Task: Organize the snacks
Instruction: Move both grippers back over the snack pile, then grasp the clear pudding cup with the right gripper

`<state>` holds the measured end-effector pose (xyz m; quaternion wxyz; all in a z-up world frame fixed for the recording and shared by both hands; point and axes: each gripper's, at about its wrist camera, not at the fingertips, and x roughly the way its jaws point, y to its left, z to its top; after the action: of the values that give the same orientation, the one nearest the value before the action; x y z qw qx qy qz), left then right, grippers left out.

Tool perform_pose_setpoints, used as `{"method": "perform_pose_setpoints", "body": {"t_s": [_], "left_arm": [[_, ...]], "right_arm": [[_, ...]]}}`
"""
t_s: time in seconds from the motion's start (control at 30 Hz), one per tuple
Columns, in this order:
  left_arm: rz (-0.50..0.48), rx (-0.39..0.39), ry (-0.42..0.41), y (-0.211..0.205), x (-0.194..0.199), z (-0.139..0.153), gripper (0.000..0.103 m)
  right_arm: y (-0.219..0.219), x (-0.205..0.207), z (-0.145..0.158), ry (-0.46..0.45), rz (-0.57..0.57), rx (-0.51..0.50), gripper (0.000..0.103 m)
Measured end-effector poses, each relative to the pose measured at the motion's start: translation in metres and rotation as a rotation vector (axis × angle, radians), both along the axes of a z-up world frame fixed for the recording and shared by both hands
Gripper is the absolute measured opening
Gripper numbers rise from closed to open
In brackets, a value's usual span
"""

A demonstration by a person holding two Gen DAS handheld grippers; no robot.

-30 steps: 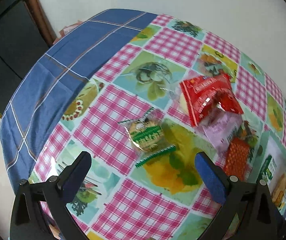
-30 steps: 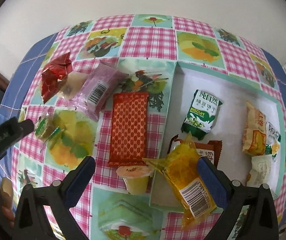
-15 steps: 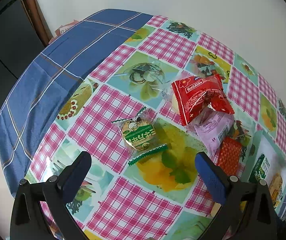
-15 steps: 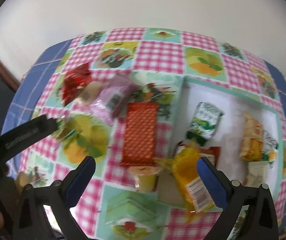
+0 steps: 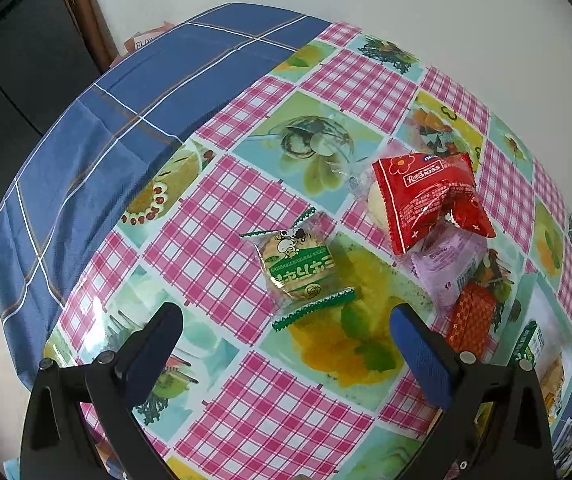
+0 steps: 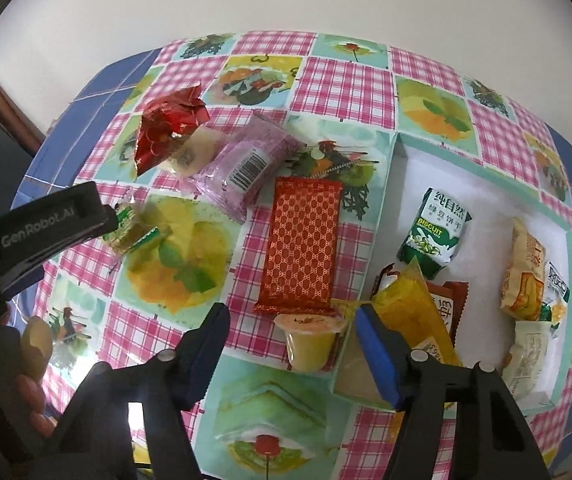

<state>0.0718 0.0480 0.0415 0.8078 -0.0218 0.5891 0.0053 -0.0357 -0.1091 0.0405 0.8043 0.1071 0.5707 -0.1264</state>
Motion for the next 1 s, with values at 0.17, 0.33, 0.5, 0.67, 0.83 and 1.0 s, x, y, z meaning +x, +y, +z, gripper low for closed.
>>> {"method": "perform_pose_setpoints", "body": {"t_s": [0.17,0.33,0.5,0.67,0.83,1.0], "left_arm": [[0.002,-0.008,0.005,0.001,0.001,-0.001,0.103],[0.003,-0.014,0.006,0.002,0.001,0.000,0.103],[0.005,-0.017,0.008,0.002,0.001,0.001,0.103],[0.004,-0.020,0.007,0.001,0.001,0.001,0.103],[0.005,-0.018,0.006,0.001,0.001,0.002,0.103],[0.008,-0.013,0.005,0.002,0.002,0.002,0.103]], "right_arm": [[-0.017,-0.005,-0.009,0.039,-0.055,-0.019,0.067],[-0.043,-0.013,-0.017,0.069,-0.136,-0.039,0.060],[-0.065,-0.021,-0.023,0.090,-0.208,-0.050,0.057],[-0.077,-0.029,-0.015,0.065,-0.247,-0.017,0.055],[-0.068,-0.033,0.020,-0.043,-0.226,-0.051,0.055],[-0.041,-0.022,0.027,-0.066,-0.114,-0.006,0.055]]}}
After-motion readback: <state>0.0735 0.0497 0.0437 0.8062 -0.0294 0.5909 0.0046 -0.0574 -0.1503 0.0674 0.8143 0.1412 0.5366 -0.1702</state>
